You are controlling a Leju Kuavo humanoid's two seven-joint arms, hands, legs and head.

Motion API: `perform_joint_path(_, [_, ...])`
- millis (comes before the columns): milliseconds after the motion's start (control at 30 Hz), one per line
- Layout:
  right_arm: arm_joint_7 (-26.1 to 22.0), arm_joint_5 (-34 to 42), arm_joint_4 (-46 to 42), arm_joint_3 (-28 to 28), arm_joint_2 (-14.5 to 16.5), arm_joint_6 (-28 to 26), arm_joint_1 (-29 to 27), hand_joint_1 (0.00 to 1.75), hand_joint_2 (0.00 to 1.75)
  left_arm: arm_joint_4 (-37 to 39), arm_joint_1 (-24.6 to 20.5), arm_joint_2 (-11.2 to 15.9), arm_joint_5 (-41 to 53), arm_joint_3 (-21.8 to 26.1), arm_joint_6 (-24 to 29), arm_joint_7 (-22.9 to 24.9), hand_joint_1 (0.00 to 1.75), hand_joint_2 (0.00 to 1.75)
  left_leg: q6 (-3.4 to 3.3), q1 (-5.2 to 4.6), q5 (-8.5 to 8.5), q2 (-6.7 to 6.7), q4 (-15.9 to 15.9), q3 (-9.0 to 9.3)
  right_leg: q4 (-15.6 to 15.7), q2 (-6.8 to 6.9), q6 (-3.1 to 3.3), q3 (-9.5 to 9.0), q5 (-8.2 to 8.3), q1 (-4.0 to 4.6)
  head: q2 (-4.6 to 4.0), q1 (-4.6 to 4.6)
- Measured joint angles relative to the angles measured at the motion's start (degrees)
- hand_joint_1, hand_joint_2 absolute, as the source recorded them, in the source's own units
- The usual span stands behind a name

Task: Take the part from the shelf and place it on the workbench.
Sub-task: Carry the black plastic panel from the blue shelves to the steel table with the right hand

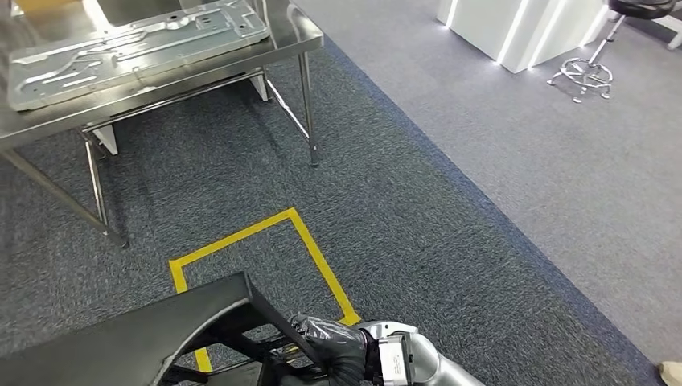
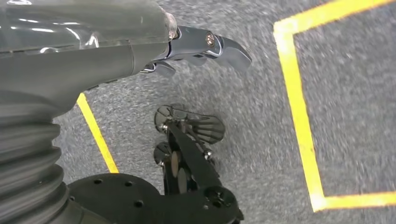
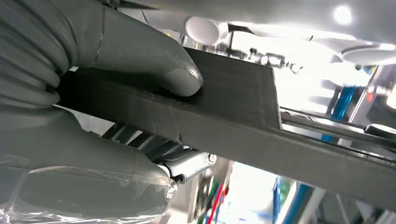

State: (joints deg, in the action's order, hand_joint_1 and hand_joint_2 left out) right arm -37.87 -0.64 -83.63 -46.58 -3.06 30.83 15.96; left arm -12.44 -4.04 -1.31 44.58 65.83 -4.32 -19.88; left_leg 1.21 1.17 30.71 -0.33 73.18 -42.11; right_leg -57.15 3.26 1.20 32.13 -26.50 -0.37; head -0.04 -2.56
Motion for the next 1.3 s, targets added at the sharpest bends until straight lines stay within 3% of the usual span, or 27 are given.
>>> perform_joint_path(33, [-0.3,0.0,0.2,0.0,0.0,0.1,0.0,1.75,1.75,0.0,0.1,0.0,0.0,0.0,0.0,0.0,0.00,1.75,0.17,0.14,-1.63,0.60,-2.7,1.52,-0.1,0.82,-0.18,-0.06,-0.15,-0.04,0.00,-0.01])
perform_joint_path(67, [-0.4,-0.1,0.4,0.0,0.0,0.1,0.1,1.75,1.75,0.0,0.1,0.0,-0.1,0.0,0.1,0.0,0.00,1.75,0.29,0.20,-3.27,2.01,-6.7,3.67,-0.3,1.56,-0.45,-0.15,-0.36,-0.02,0.00,-0.01])
perform_joint_path(133, [-0.7,-0.1,0.6,0.0,0.0,0.1,0.2,1.75,1.75,0.0,-0.1,-0.1,-0.1,0.0,0.2,-0.1,0.00,1.75,-0.16,-0.13,-5.11,4.30,-12.9,6.98,-0.7,2.92,-1.15,-0.25,-0.85,0.29,0.00,0.07])
perform_joint_path(167, [-0.7,-0.2,0.6,0.0,0.0,0.1,0.2,1.75,1.75,0.0,-0.1,-0.1,-0.1,0.0,0.2,-0.1,0.00,1.75,-0.57,-0.33,-5.16,4.75,-14.1,7.48,-0.9,3.53,-1.46,-0.32,-1.04,0.47,0.00,0.17])
perform_joint_path(233, [-0.7,-0.2,0.6,0.0,0.1,0.1,0.5,1.75,1.75,0.0,0.0,-0.1,-0.1,0.1,0.4,-0.1,0.00,1.75,-1.54,-0.53,-5.14,3.35,-14.2,7.34,-0.9,4.66,-2.06,-0.60,-1.28,0.47,0.00,0.35])
perform_joint_path(267, [-0.7,-0.2,0.6,0.0,0.1,0.1,0.6,1.75,1.75,0.0,0.2,-0.1,-0.2,0.2,0.5,-0.1,0.00,1.75,-1.91,-0.50,-5.21,2.64,-14.3,7.37,-1.1,4.07,-2.45,-0.74,-1.60,0.28,-0.01,0.36])
perform_joint_path(333, [-0.7,-0.1,0.6,0.0,0.1,0.1,1.0,1.75,1.75,0.0,0.3,-0.1,-0.2,0.2,0.6,-0.1,0.00,1.75,-2.64,-0.37,-5.43,1.33,-14.5,7.50,-3.9,0.73,-3.08,0.24,-3.67,-0.21,-0.01,0.37])
perform_joint_path(367, [-0.7,-0.1,0.6,0.0,0.1,0.2,1.1,1.75,1.75,0.0,0.2,-0.1,-0.2,0.2,0.7,-0.1,0.00,1.75,-2.89,-0.34,-5.51,0.69,-14.5,7.48,-7.0,-1.32,-3.22,1.69,-5.44,-0.34,-0.01,0.38])
perform_joint_path(400, [-0.7,-0.1,0.7,0.0,0.0,0.2,1.1,1.75,1.75,0.0,0.1,-0.1,-0.2,0.2,0.7,-0.1,0.00,1.75,-3.08,-0.41,-5.57,-0.04,-14.5,7.41,-10.8,-2.46,-3.22,3.65,-7.30,-0.39,-0.01,0.38])
perform_joint_path(467, [-0.7,0.0,0.9,0.0,-0.1,0.3,1.1,1.75,1.75,0.0,0.0,-0.1,-0.2,0.3,0.8,-0.1,0.00,1.75,-3.28,-0.63,-5.65,-1.76,-14.5,7.30,-16.7,-3.03,-3.09,6.90,-8.99,-0.33,0.00,0.38])
perform_joint_path(500, [-0.7,0.1,0.9,0.0,-0.2,0.3,1.1,1.75,1.75,0.0,0.1,-0.1,-0.2,0.3,0.8,-0.1,0.00,1.75,-3.30,-0.75,-5.68,-2.67,-14.5,7.30,-16.9,-3.14,-2.89,7.22,-8.20,-0.31,0.00,0.38])
perform_joint_path(533, [-0.7,0.1,1.0,0.0,-0.2,0.3,1.1,1.75,1.75,0.0,0.1,-0.1,-0.1,0.3,0.8,-0.1,0.00,1.75,-3.30,-0.86,-5.71,-3.55,-14.5,7.34,-14.9,-3.43,-2.55,6.44,-6.44,-0.23,0.00,0.39])
perform_joint_path(567, [-0.7,0.2,1.0,0.0,-0.2,0.3,1.2,1.75,1.75,0.0,0.1,-0.1,-0.1,0.3,0.8,-0.1,0.00,1.75,-3.28,-0.91,-5.76,-4.39,-14.5,7.38,-11.2,-4.37,-2.07,4.79,-4.16,-0.14,0.00,0.38])
perform_joint_path(633, [-0.8,0.3,1.0,0.1,-0.2,0.3,1.3,1.75,1.75,0.0,0.1,-0.3,-0.1,0.3,0.8,-0.1,0.00,1.75,-2.99,-0.95,-5.93,-5.89,-14.5,7.27,-4.1,-7.04,-1.13,1.62,-1.27,0.00,0.00,0.39])
perform_joint_path(667, [-0.9,0.4,1.0,0.1,-0.2,0.3,1.4,1.75,1.75,0.0,0.1,-0.3,-0.1,0.3,0.8,-0.1,0.00,1.75,-2.70,-0.81,-6.04,-6.55,-14.5,7.12,-2.2,-7.88,-0.85,0.78,-0.76,0.11,0.00,0.42])
perform_joint_path(733, [-1.0,0.5,0.9,0.1,-0.3,0.3,1.4,1.75,1.75,0.0,0.3,-0.4,0.0,0.4,0.8,-0.1,0.00,1.75,-1.90,-0.51,-6.30,-7.89,-14.7,6.84,-1.2,-7.25,-0.62,0.42,-0.68,0.36,0.00,0.52])
perform_joint_path(767, [-1.1,0.5,0.9,0.1,-0.3,0.3,1.4,1.75,1.75,0.0,0.4,-0.3,0.0,0.5,0.8,-0.1,0.00,1.75,-1.62,-0.45,-6.31,-7.74,-14.7,6.76,-0.8,-6.52,-0.49,0.19,-0.49,0.27,0.00,0.53])
perform_joint_path(800, [-1.3,0.6,0.8,0.1,-0.3,0.3,1.4,1.75,1.75,0.0,0.6,-0.3,0.1,0.6,0.8,-0.1,0.00,1.75,-1.37,-0.56,-5.97,-6.50,-14.3,6.54,-0.2,-5.83,-0.32,-0.14,-0.26,0.14,0.00,0.44])
perform_joint_path(833, [-1.5,0.7,0.7,0.2,-0.3,0.3,1.4,1.75,1.75,0.0,0.5,-0.3,0.2,0.7,0.7,-0.1,0.00,1.75,-1.17,-0.66,-5.05,-4.68,-12.9,5.94,0.3,-5.03,-0.13,-0.48,-0.06,-0.02,0.00,0.34])
perform_joint_path(900, [-1.7,0.9,0.6,0.3,-0.3,0.3,1.2,1.75,1.75,0.0,0.3,-0.3,0.4,0.7,0.6,-0.1,0.00,1.75,-0.71,-0.55,-1.67,-1.01,-7.0,3.23,0.7,-3.52,0.17,-0.84,0.01,-0.02,0.00,0.16])
perform_joint_path(967, [-1.7,1.2,0.6,0.5,-0.3,0.8,1.0,1.75,1.75,0.0,0.1,-0.3,0.4,0.7,-0.2,0.1,0.00,1.75,-0.08,-0.10,0.82,-0.22,-0.9,0.43,0.7,-2.23,0.25,-0.83,-0.13,0.02,0.00,0.16])
perform_joint_path(1000, [-1.7,1.3,0.6,0.6,-0.3,1.1,0.9,1.75,1.75,0.0,0.2,-0.2,0.4,0.7,-0.7,0.3,0.00,1.75,0.22,0.14,0.65,-0.11,-0.1,0.24,0.6,-1.77,0.17,-0.82,-0.21,-0.02,0.00,0.16])
perform_joint_path(1033, [-1.8,1.4,0.5,0.7,-0.3,1.4,0.8,1.75,1.75,0.0,0.3,-0.2,0.4,0.7,-1.3,0.4,0.00,1.75,0.52,0.37,-0.58,0.00,-1.7,1.29,0.4,-1.45,-0.01,-0.82,-0.34,-0.11,0.00,0.16])
perform_joint_path(1067, [-1.8,1.5,0.3,0.8,-0.3,1.5,0.8,1.75,1.75,0.0,0.4,-0.1,0.4,0.8,-1.9,0.4,0.00,1.75,0.75,0.58,-2.40,0.19,-5.1,3.30,0.2,-1.21,-0.27,-0.82,-0.57,-0.21,0.00,0.16])
perform_joint_path(1133, [-1.8,1.5,-0.4,1.1,-0.3,1.4,0.7,1.75,1.75,0.0,0.3,0.1,0.4,0.8,-3.0,0.1,0.00,1.75,0.70,0.60,-4.28,0.67,-12.1,7.34,-0.4,-0.93,-1.01,-0.76,-1.20,-0.25,0.00,0.18])
perform_joint_path(1200, [-1.8,1.6,-1.2,1.4,-0.4,1.2,0.6,1.75,1.75,0.0,0.3,0.2,0.5,0.8,-3.8,-0.2,0.00,1.75,-0.15,0.32,-3.85,0.79,-14.7,8.71,-0.7,-0.78,-1.87,-0.88,-1.48,-0.16,-0.01,0.23])
perform_joint_path(1300, [-1.9,1.7,-2.3,1.9,-0.6,1.2,0.1,1.75,1.75,0.0,0.5,0.3,0.6,0.8,-4.3,-0.4,0.00,1.75,-1.67,0.22,-3.56,0.36,-15.2,9.39,-2.1,-1.04,-3.03,-1.04,-1.36,-0.45,0.00,0.27])
